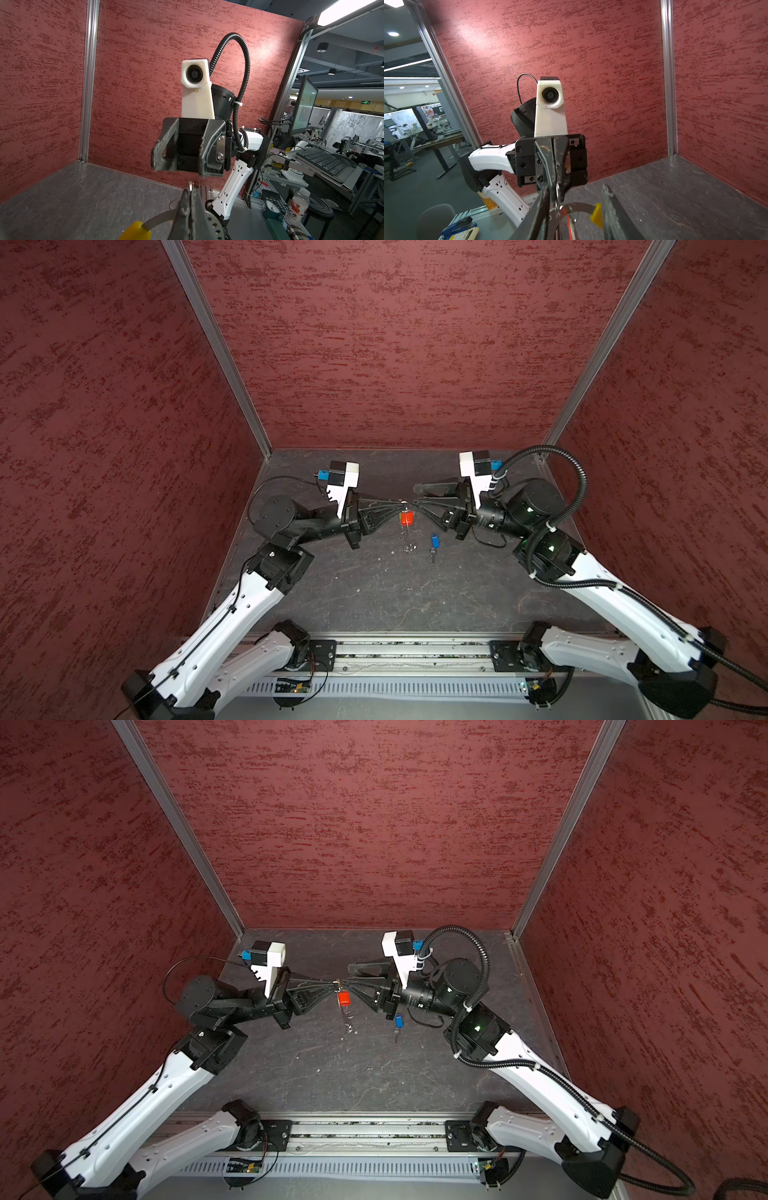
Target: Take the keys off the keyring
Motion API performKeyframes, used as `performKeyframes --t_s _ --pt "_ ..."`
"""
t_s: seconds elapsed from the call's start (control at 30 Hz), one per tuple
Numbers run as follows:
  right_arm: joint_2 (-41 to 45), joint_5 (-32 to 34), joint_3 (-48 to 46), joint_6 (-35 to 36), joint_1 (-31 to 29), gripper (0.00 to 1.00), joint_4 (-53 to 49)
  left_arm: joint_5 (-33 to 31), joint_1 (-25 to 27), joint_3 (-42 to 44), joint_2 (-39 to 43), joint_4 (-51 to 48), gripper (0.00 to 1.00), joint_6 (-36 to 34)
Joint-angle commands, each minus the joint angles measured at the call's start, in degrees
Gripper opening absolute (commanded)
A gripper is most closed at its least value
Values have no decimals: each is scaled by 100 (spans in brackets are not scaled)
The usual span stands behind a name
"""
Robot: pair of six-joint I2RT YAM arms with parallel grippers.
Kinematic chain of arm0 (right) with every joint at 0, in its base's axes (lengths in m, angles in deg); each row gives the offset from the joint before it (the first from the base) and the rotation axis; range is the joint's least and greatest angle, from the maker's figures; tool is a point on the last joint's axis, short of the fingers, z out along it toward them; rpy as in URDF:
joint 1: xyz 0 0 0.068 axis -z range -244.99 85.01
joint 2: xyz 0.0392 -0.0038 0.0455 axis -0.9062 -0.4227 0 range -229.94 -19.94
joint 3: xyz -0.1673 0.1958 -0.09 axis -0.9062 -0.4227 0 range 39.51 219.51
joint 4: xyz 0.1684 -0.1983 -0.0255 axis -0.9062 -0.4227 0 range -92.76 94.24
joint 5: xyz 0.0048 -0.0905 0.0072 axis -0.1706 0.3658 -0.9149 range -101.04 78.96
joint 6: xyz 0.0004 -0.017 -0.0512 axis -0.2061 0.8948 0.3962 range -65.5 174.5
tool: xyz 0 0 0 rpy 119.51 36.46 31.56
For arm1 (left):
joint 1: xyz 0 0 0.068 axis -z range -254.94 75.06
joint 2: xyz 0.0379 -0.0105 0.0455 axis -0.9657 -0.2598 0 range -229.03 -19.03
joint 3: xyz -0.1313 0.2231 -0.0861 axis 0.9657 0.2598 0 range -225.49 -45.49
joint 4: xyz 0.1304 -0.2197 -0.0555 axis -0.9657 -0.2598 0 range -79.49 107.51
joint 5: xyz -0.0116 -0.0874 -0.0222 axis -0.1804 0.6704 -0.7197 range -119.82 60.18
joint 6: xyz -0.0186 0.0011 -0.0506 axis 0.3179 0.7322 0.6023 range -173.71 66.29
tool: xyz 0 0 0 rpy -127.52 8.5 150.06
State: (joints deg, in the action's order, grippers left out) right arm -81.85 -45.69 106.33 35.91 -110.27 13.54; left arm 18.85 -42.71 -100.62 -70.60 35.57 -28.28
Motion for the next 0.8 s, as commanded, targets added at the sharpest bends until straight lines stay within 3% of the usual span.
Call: performKeyframes --t_s 0.0,0.77 --pt "-39 -449 17 -230 -34 36 339 -137 29 68 66 221 0 -53" --pt "-102 -585 -337 -360 -34 21 481 -272 20 47 25 164 0 -117"
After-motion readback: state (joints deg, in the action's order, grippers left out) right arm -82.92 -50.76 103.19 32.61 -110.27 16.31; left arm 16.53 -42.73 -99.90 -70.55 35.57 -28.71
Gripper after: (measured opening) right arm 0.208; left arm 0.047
